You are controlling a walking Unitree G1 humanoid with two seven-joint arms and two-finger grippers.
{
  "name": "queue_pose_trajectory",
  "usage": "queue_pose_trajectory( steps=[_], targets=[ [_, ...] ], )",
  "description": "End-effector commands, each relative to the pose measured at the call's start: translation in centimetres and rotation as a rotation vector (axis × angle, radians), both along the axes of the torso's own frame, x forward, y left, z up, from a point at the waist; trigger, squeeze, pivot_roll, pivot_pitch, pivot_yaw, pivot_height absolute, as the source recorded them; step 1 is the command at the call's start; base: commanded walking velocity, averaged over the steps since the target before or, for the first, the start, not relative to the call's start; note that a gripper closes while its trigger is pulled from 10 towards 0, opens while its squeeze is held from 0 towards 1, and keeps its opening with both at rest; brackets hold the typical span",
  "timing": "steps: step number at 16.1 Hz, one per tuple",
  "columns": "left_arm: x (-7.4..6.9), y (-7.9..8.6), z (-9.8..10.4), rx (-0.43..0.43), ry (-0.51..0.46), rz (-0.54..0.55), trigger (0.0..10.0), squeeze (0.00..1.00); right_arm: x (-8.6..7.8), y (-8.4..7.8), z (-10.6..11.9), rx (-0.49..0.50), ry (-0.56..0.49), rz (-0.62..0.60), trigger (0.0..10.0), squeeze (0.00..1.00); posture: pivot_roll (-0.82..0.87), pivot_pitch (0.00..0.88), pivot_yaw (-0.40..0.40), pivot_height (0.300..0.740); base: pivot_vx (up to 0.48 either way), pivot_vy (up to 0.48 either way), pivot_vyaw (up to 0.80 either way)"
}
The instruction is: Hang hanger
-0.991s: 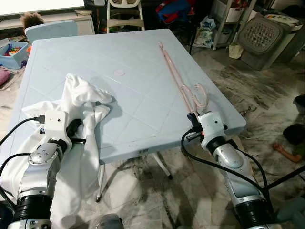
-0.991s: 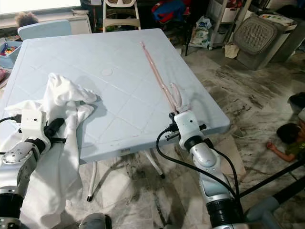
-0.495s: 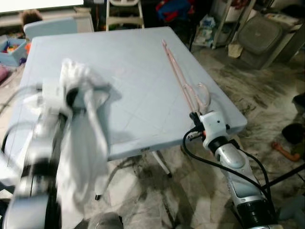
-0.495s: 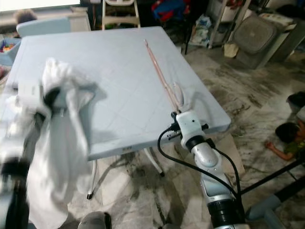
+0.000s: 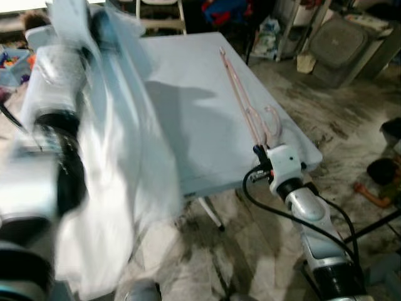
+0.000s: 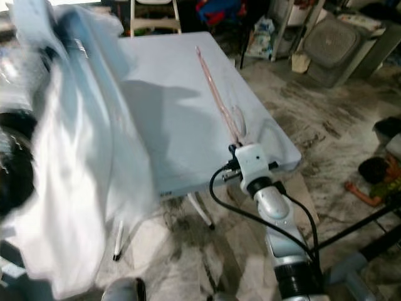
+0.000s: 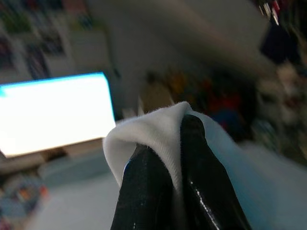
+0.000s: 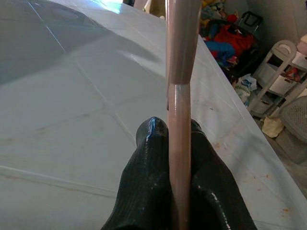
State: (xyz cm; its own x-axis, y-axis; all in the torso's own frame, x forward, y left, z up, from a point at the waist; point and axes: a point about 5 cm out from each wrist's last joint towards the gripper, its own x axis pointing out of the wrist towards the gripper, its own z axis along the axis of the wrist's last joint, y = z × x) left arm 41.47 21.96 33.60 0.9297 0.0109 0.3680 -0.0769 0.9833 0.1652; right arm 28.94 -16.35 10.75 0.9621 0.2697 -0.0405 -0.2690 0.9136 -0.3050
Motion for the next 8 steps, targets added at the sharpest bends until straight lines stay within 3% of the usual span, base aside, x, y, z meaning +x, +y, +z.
queue_pose_trajectory(
  steps=[1,4,5,6,8],
  targets=[
    [-1.2,0.7,5.5,0.023,-0.187,0.048,0.0,0.0,0.3,-0.5,0.9,-0.003,-0.038,-0.022,10.0,0.0,-0.07,0.0,-0.034,0.74,0.0,0.0,0.0],
    [-3.1,0.5,10.8,0.146,-0.386,0.094,0.0,0.0,0.3,-0.6,1.0,-0.005,-0.043,-0.026,10.0,0.0,-0.08,0.0,-0.032,0.74,0.0,0.0,0.0],
    [-3.3,0.5,11.3,0.179,-0.408,0.107,0.0,0.0,0.2,-0.7,1.0,-0.007,-0.044,-0.028,10.0,0.0,-0.08,0.0,-0.033,0.74,0.0,0.0,0.0],
    [-3.3,0.5,10.9,0.25,-0.408,0.134,0.0,0.0,0.2,-0.7,1.0,-0.008,-0.044,-0.028,10.0,0.0,-0.08,0.0,-0.033,0.74,0.0,0.0,0.0],
    [-1.7,1.4,5.5,0.292,-0.248,0.158,0.0,0.0,0.2,-0.6,1.1,-0.008,-0.047,-0.029,10.0,0.0,-0.08,0.0,-0.037,0.74,0.0,0.0,0.0]
  ],
)
